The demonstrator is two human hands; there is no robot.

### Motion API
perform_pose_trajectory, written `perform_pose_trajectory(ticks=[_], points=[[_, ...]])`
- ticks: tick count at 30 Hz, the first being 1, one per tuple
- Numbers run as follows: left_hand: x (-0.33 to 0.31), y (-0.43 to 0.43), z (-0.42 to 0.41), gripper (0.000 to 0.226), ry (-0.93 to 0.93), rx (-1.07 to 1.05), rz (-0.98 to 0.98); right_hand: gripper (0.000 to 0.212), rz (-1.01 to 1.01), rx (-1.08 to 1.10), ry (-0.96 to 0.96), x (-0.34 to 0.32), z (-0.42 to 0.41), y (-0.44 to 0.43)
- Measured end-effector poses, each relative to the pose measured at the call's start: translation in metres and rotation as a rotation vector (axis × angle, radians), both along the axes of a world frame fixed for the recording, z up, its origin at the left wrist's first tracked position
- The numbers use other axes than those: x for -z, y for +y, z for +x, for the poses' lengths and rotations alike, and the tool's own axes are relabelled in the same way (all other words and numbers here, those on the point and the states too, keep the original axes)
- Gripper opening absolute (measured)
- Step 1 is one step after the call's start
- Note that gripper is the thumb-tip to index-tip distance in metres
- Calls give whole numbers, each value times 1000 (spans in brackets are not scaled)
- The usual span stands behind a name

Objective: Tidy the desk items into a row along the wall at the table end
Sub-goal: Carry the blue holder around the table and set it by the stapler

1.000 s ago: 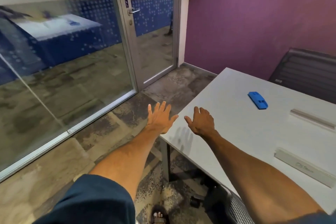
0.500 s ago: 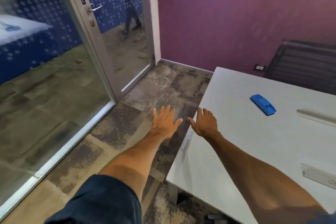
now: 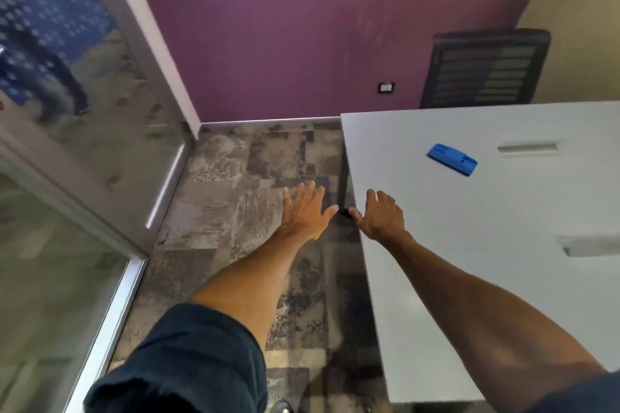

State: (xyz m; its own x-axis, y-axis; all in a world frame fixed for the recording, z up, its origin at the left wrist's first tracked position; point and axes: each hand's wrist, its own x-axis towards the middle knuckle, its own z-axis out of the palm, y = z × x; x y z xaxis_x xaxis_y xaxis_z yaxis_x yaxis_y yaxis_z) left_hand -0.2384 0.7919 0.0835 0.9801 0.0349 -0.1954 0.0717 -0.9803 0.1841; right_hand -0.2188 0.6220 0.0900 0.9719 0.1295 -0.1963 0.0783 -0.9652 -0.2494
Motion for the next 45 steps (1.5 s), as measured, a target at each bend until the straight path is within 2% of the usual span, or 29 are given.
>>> perform_pose_trajectory(ticks=[11,24,34,39,45], points=[[9,8,125,70,-21,266,4,63,0,249,-19,4,83,8],[51,-103,324,73,53,546,40,61,-29,474,54,52,247,-93],[95,-161,419,71,92,692,106,60,-173,508,36,95,327,-175],[103,-181,448,69,85,715,108,70,-237,464,83,103,362,-196],[107,-185,472,70,87,726,117,53,-257,432,206,111,374,-209]])
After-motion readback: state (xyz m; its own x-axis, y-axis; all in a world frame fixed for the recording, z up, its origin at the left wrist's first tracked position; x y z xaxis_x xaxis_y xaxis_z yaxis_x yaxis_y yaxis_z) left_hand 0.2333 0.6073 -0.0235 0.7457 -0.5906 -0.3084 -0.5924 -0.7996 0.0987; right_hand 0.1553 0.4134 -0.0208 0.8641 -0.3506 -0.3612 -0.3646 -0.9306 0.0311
